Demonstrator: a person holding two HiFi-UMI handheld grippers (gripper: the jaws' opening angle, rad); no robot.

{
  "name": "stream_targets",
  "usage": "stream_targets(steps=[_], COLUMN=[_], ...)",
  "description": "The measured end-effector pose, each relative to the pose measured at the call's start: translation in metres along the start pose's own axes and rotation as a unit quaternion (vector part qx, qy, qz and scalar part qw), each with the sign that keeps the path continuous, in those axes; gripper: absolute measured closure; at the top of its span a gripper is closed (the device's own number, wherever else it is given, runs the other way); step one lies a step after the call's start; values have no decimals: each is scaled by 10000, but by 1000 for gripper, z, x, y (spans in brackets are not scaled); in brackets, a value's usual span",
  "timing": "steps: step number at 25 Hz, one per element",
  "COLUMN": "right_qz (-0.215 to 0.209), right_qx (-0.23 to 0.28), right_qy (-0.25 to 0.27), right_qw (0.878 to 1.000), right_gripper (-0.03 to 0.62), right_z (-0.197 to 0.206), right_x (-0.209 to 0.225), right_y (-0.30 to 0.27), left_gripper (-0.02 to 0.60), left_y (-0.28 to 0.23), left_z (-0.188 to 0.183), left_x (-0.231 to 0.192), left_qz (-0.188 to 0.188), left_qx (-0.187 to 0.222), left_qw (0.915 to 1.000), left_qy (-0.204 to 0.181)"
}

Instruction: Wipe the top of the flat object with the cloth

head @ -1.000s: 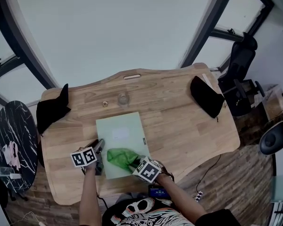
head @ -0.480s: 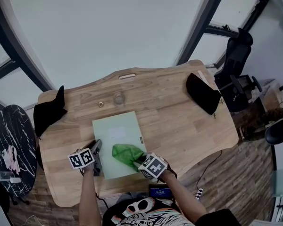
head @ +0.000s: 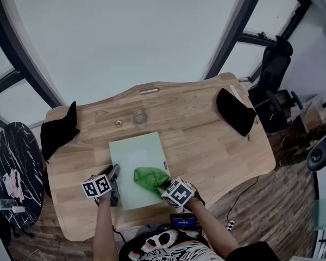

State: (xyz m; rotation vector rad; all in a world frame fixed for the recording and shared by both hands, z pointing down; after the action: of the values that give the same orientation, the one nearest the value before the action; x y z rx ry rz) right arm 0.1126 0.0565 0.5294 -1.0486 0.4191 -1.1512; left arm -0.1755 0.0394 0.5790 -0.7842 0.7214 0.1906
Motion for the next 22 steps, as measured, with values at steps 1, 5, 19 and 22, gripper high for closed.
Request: stream_targets(steps=[1, 5, 19, 22], right_qz=[7, 63, 231, 287], right_qx=[-9, 7, 98, 103], right_qy=[-26, -96, -393, -375], right_qw=[10000, 9999, 9989, 9988], right_gripper=[537, 537, 539, 537], right_z=[-1, -11, -29, -34], right_x=[1, 8, 34, 40], right_y=[0, -1, -10, -12], left_gripper=[426, 426, 426, 426], left_y=[1, 2, 2, 2], left_z=[-1, -5, 1, 1], left_x=[0, 6, 6, 7], left_qz=[-36, -51, -66, -87], left_qx=[26, 68, 161, 137], left_qw=[10000, 9999, 9998, 9999], left_qy=[-41, -83, 20, -9])
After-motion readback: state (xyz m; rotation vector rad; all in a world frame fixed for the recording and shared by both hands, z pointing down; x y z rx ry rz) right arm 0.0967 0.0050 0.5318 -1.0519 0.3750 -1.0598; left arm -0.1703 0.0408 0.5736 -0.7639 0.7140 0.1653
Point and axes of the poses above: the fingertips, and each gripper's own axes: y backward along the fingers, x to its right, z out of its underside, the point moved 10 cm from there along y, backward along the fingers, and after that the axes turned 7 degrees about y, right-handed, at the moved point
